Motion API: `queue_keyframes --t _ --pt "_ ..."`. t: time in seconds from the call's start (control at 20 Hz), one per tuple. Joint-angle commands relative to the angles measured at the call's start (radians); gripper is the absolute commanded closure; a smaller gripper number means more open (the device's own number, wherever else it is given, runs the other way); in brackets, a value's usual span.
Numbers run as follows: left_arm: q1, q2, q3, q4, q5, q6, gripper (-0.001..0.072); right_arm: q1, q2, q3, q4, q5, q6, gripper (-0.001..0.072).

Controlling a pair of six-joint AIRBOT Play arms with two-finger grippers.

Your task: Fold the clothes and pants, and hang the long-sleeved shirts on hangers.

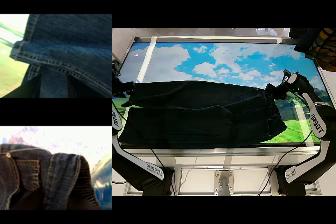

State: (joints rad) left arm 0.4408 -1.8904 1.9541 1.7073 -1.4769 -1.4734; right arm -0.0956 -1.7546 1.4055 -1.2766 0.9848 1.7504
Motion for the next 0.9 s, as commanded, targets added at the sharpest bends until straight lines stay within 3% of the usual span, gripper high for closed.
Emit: queue_keyframes --t 0.0,0.05,0.3,0.45,0.55,0.7,0.8,0.85 --pt "-0.021 0.001 0.000 -0.044 0.003 0.014 0.0335 0.009 -0.018 0.011 0.011 0.004 0.010 0.0607" --pt "-0.033 0.001 0.000 -0.044 0.007 0.023 0.0335 0.009 -0.017 0.012 0.037 -0.039 0.009 0.0680" --pt "-0.081 0.001 0.000 -0.044 0.053 0.027 0.0335 0.009 -0.015 0.143 0.086 -0.227 -0.169 0.0681" --pt "-0.102 0.001 0.000 -0.044 0.081 0.027 0.0335 0.009 -0.013 0.270 -0.043 -0.311 -0.197 0.0682" --pt "-0.112 0.001 0.000 -0.044 0.098 0.025 0.0335 0.003 -0.013 0.328 -0.179 -0.328 -0.121 0.0682" --pt "-0.122 0.001 0.000 -0.044 0.126 0.013 0.0335 -0.040 -0.015 0.348 -0.388 -0.243 0.089 0.0682" --pt "-0.124 0.000 0.000 -0.044 0.146 -0.008 0.0335 -0.084 -0.026 0.348 -0.399 -0.169 0.093 0.0674" --pt "-0.127 0.000 0.000 -0.044 0.153 -0.008 0.0335 -0.102 -0.031 0.348 -0.399 -0.139 0.091 0.0537"
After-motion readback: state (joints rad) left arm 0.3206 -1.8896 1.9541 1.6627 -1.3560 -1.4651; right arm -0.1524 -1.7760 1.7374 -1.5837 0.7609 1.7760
